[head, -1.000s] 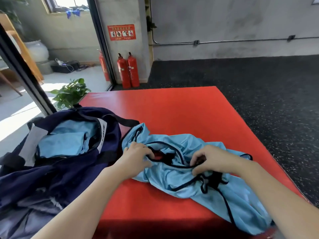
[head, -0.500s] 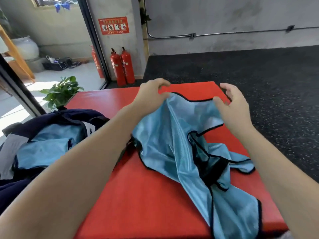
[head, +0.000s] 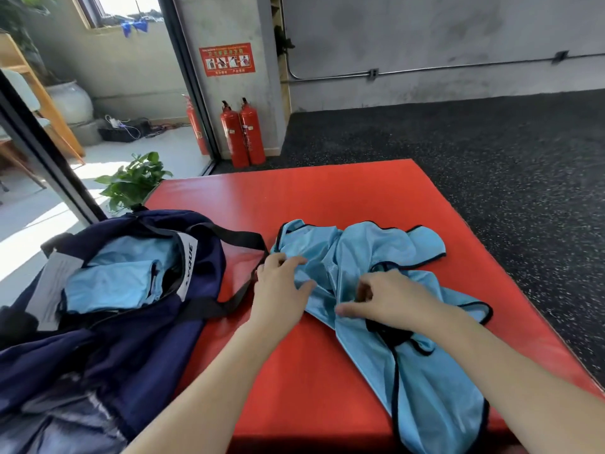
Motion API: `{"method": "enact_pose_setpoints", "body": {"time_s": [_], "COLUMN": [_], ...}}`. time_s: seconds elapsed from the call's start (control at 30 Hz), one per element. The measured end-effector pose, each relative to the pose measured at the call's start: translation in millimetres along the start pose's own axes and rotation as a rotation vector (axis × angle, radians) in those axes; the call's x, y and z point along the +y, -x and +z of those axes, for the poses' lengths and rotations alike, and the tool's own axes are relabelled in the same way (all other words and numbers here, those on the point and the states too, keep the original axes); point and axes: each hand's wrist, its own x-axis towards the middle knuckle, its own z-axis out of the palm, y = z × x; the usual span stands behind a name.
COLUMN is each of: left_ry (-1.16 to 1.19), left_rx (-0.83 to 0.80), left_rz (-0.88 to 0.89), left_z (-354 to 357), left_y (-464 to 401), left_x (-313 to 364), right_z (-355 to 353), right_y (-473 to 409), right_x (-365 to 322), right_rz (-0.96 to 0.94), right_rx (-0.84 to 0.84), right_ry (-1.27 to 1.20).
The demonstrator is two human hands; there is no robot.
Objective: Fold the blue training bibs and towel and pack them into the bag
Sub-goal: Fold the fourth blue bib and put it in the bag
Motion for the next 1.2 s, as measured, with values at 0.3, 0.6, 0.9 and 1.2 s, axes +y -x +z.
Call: {"method": "enact_pose_setpoints", "body": {"time_s": [0.3,0.6,0.9,1.2], "left_ry": [0.075,0.169,0.466,0.094], "left_rx": [-0.045,-0.046,0.265,0.082], "left_rz": [-0.022,0.116,0.022,0.153], "left_z": [-14.5,-33.1,-50.6,-12.5], "left_y": [-5.1,-17.1,-73.4,-58.3], "left_x": [7.7,17.5,7.7,0.9], "right_z": [-5.7,-12.0,-66.2,-39.1], "right_y": [-1.4,-15.9,-42.8,-31.0], "right_x": [4.4,11.5,70.8,48.5], "right_rz": [-0.018,-0.081,0.041,-0.079], "right_rx": [0.034,-0.090,0.697,0.622], "right_ry": [-0.106,-0.172,-0.430,-0.360]}}
